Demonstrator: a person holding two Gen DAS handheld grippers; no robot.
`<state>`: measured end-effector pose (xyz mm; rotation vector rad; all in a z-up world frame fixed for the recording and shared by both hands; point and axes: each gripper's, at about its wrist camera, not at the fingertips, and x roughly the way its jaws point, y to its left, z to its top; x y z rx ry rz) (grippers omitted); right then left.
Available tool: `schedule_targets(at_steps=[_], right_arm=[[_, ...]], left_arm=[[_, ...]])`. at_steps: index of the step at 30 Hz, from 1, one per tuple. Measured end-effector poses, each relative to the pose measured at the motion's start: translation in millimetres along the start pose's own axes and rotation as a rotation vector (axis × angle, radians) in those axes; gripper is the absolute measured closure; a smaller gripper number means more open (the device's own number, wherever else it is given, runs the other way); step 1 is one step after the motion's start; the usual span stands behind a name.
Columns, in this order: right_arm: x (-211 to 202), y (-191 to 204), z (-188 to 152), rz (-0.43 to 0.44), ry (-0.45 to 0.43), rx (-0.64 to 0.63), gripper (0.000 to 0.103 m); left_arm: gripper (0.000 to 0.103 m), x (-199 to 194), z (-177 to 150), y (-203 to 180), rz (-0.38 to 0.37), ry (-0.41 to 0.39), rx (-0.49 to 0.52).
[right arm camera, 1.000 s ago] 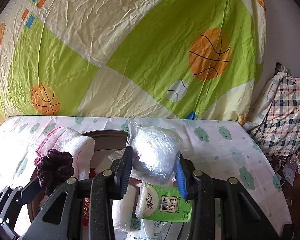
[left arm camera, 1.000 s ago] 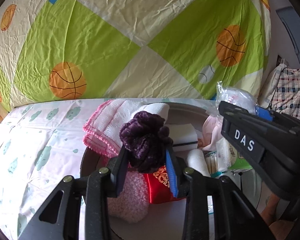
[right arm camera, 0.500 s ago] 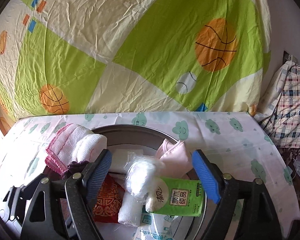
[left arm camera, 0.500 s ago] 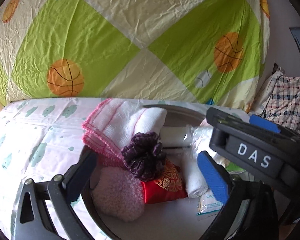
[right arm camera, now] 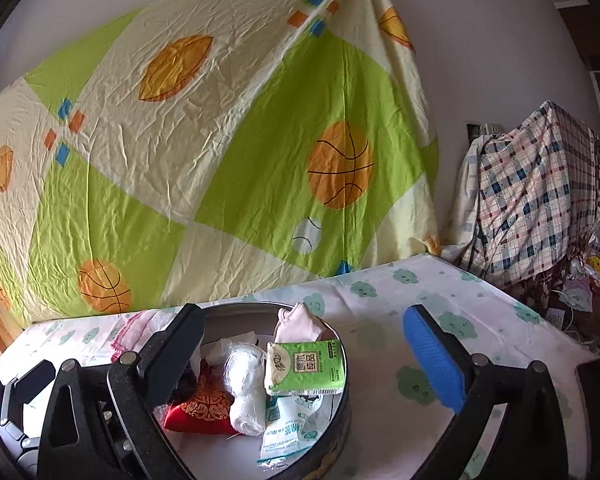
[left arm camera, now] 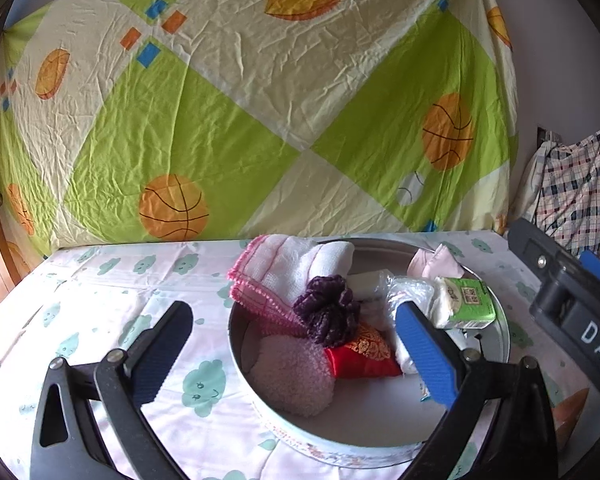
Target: Organize soft objects
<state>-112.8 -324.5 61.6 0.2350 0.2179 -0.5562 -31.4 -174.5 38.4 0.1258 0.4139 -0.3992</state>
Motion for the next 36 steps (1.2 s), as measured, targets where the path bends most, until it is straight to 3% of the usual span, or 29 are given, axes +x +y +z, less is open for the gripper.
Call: schedule_targets(at_steps=[12, 20, 26, 36], right_arm=[[-44.5, 16.2, -47.4, -0.057, -0.148, -0.032, 0.001], [-50.1, 15.7, -50.5, -0.063, -0.156, -0.025, 0.001], [-52.8, 15.9, -51.2, -0.061, -0.162, -0.025, 0.001], [-53.1, 20.3, -52.5, -0.058, -0.159, -0.042, 0.001]], left_arm=[[0.000, -20.5, -28.0, 15.8, 0.067, -0.077, 0.032], [0.000, -30.0, -37.2, 14.2, 0.129, -0.154, 0.068], [0.000, -27.6, -39.0, 16.0, 0.072, -0.117, 0.035], [0.000, -24.6, -40.6, 17.5, 0.054, -0.090, 0.022]])
